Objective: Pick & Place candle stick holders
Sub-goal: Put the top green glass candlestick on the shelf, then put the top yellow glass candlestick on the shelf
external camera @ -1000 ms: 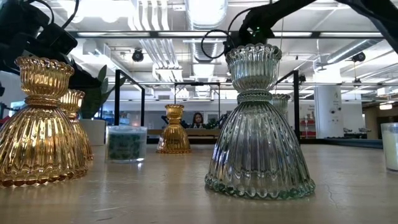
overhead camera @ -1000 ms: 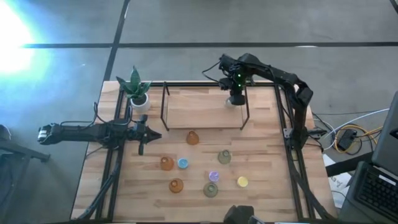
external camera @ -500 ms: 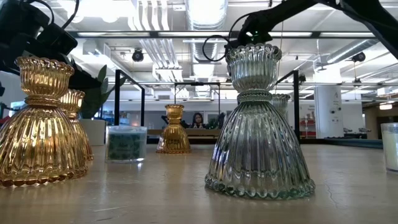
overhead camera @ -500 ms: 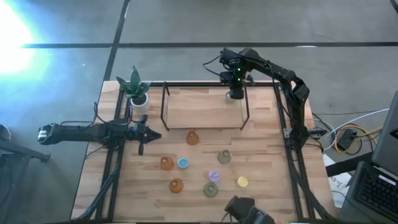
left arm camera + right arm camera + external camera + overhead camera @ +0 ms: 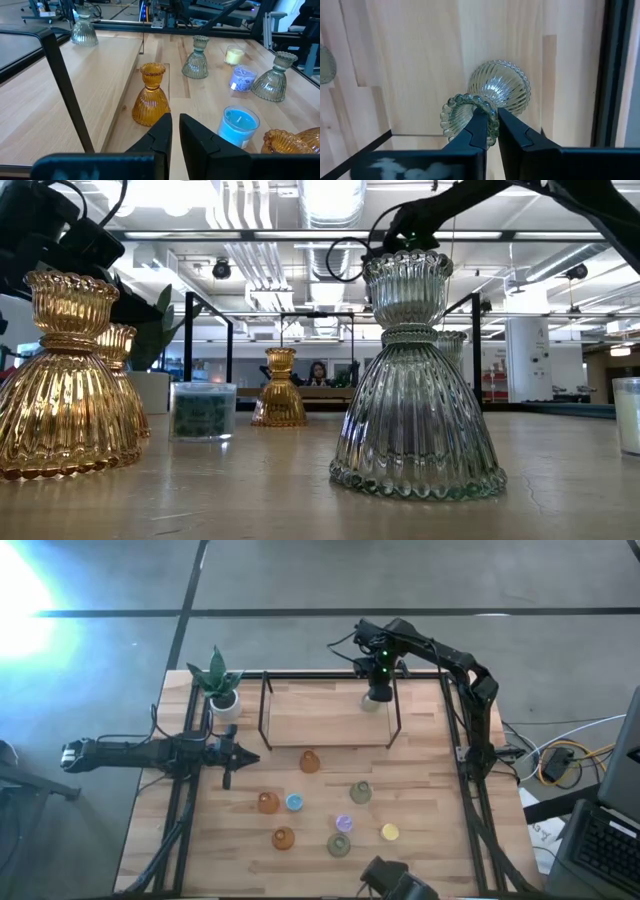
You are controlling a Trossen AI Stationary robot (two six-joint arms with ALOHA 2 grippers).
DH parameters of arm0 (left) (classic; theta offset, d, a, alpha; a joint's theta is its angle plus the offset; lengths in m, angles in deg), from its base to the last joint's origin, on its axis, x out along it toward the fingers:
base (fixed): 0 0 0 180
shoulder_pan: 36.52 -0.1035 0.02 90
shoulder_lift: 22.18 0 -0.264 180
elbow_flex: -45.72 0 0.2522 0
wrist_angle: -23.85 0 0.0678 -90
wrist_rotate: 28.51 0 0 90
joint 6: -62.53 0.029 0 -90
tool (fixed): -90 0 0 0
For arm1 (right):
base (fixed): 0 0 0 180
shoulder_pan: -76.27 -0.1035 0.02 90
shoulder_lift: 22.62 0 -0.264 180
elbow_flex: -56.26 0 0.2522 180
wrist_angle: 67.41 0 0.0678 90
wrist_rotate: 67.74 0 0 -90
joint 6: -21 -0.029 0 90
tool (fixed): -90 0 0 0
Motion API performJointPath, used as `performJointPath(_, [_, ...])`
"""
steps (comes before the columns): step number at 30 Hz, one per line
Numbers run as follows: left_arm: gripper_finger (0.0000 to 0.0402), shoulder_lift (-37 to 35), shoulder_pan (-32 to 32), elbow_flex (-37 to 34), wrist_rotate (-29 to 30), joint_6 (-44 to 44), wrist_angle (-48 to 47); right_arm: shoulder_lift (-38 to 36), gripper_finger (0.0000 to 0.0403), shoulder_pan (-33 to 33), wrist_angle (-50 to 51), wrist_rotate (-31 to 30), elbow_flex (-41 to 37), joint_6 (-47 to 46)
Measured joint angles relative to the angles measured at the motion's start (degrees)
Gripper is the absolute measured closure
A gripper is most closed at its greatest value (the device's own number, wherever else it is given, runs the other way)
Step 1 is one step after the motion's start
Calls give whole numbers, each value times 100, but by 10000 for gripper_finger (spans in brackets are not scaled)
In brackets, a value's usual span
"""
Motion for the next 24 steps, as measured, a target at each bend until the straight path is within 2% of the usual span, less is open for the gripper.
performJointPath(12, [362,0,0,0,13,0,0,7,289,-15,-275,-38,0,-259])
performJointPath(18, [362,0,0,0,13,0,0,-34,249,-147,-456,-683,190,-309])
performJointPath(24, [362,0,1,0,13,0,0,-176,215,-231,-155,-709,555,-630])
